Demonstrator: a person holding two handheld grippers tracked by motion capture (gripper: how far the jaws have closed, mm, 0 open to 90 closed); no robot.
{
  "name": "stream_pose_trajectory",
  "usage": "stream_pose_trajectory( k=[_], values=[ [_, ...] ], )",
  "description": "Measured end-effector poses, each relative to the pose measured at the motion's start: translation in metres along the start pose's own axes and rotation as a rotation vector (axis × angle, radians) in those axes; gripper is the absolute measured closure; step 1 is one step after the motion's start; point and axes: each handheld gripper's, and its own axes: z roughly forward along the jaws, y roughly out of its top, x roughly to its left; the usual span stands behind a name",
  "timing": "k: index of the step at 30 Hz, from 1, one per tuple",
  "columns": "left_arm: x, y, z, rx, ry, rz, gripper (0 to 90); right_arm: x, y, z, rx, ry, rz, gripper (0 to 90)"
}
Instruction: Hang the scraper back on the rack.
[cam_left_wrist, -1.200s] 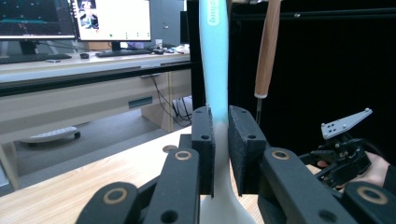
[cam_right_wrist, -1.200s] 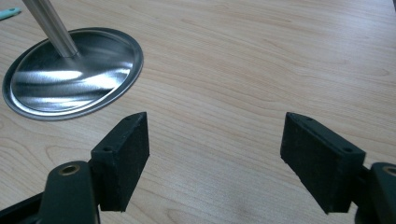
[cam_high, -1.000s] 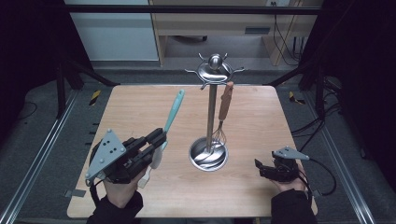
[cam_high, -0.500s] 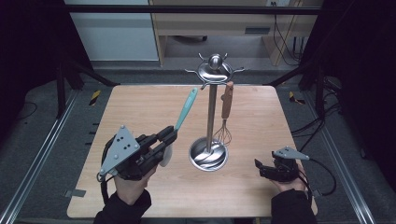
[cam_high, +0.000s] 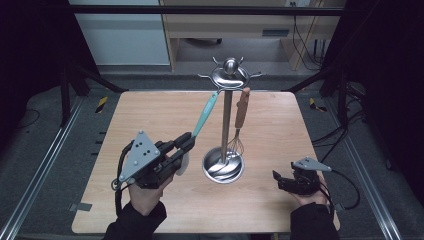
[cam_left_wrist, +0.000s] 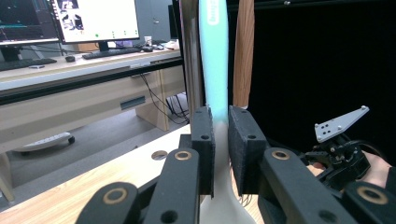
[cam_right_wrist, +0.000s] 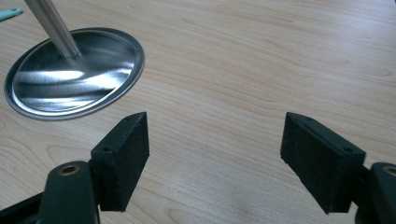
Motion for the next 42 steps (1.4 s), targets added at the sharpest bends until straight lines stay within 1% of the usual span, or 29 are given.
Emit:
stream_pose_trajectory(
  k=[6,13,14,15,19,21,23,31,42],
  values=[
    [0.0,0.0,0.004,0.011,0.007,0.005,80.4,0.0,0.0,0.0,-0.001,-0.002,-0.005,23.7],
    [-0.002,0.001,0.011,0.03,0.026,0.019,80.3,0.0,0.0,0.0,0.0,0.0,-0.003,23.8],
    [-0.003,0.001,0.012,0.04,0.025,0.012,80.3,0.0,0.0,0.001,-0.001,-0.002,-0.006,23.8],
    [-0.003,0.001,0.014,0.05,0.029,0.015,80.3,0.0,0.0,0.001,-0.001,-0.002,-0.006,23.7],
    [-0.004,0.0,0.017,0.057,0.034,0.019,80.3,0.0,0.0,0.0,0.001,0.002,0.0,23.8],
    [-0.004,-0.001,0.019,0.062,0.035,0.017,80.3,0.0,0.0,0.001,-0.001,-0.002,-0.006,23.7],
    [-0.004,-0.001,0.02,0.064,0.035,0.016,80.3,0.0,0.0,0.0,0.001,0.002,0.001,23.7],
    [-0.006,-0.004,0.024,0.071,0.043,0.017,80.3,0.0,0.0,0.0,0.0,0.003,0.001,23.7],
    [-0.006,-0.004,0.034,0.073,0.048,0.001,80.3,0.0,0.0,0.0,0.001,0.003,-0.001,23.6]
  ],
)
